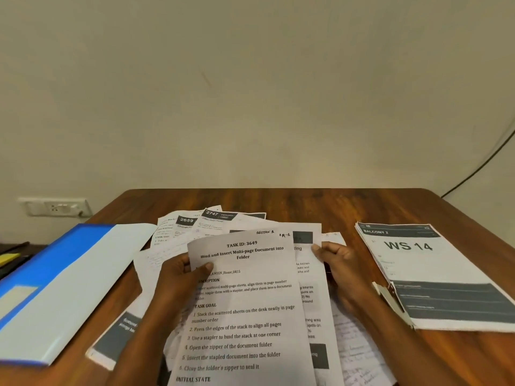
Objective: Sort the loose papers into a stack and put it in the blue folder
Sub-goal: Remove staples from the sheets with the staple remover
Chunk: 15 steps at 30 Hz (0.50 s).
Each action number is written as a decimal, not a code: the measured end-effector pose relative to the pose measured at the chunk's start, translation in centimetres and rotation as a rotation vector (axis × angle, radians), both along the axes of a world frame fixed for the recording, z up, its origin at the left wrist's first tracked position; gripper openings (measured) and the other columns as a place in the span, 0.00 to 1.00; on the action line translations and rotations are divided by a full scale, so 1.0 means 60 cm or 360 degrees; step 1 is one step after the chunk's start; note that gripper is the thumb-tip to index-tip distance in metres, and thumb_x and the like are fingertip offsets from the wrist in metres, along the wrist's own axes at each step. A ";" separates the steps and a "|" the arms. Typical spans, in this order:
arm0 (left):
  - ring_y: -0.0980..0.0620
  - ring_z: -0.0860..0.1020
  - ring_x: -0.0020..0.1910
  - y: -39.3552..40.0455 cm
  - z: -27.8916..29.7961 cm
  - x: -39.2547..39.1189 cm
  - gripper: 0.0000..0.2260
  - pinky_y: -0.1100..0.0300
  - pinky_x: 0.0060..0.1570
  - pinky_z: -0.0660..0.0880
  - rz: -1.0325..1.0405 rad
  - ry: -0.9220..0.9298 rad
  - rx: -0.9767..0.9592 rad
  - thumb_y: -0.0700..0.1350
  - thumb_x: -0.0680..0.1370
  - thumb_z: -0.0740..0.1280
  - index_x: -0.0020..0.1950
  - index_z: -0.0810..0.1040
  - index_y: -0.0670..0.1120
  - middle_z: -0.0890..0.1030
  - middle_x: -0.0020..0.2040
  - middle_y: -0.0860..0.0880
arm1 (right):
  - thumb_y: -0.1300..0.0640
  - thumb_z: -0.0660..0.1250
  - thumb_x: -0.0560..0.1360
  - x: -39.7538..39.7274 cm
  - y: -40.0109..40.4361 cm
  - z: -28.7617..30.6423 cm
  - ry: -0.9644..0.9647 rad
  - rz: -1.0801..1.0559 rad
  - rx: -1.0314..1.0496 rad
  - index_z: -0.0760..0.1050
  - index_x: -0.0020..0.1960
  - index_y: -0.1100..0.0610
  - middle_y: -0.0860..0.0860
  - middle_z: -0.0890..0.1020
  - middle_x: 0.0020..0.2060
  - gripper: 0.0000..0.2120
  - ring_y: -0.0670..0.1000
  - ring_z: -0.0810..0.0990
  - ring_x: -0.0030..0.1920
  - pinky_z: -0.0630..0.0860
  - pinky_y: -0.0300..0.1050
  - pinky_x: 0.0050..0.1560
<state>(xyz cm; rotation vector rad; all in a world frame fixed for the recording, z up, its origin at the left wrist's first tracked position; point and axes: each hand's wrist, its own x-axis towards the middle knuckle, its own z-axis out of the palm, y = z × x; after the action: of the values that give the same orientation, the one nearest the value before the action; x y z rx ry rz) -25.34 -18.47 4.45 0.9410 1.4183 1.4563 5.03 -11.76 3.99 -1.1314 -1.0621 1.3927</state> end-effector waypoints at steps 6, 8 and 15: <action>0.36 0.87 0.51 0.009 -0.020 -0.002 0.09 0.39 0.54 0.83 0.0031 -0.0039 -0.0045 0.33 0.80 0.71 0.59 0.84 0.39 0.88 0.52 0.38 | 0.59 0.68 0.82 0.003 -0.001 -0.009 0.0077 -0.0046 0.0002 0.83 0.56 0.61 0.59 0.88 0.51 0.08 0.63 0.87 0.52 0.81 0.58 0.53; 0.36 0.87 0.50 0.011 -0.024 0.000 0.09 0.35 0.56 0.81 0.0051 -0.0072 -0.0080 0.33 0.80 0.70 0.60 0.83 0.38 0.88 0.52 0.38 | 0.59 0.67 0.83 0.006 -0.002 -0.010 0.0084 -0.0051 0.0002 0.83 0.57 0.61 0.58 0.89 0.51 0.08 0.63 0.88 0.53 0.81 0.62 0.55; 0.38 0.88 0.50 0.017 -0.029 0.006 0.08 0.41 0.53 0.83 0.0031 -0.0033 -0.0100 0.33 0.81 0.70 0.59 0.83 0.38 0.88 0.51 0.39 | 0.58 0.67 0.83 0.006 -0.004 -0.011 0.0075 -0.0025 0.0048 0.83 0.57 0.59 0.58 0.89 0.52 0.08 0.62 0.88 0.51 0.82 0.59 0.52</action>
<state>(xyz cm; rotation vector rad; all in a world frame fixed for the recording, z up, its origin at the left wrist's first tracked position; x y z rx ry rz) -25.00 -17.46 2.69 0.8730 1.4533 1.4234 5.40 -11.98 3.32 -1.0781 -1.0354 1.3802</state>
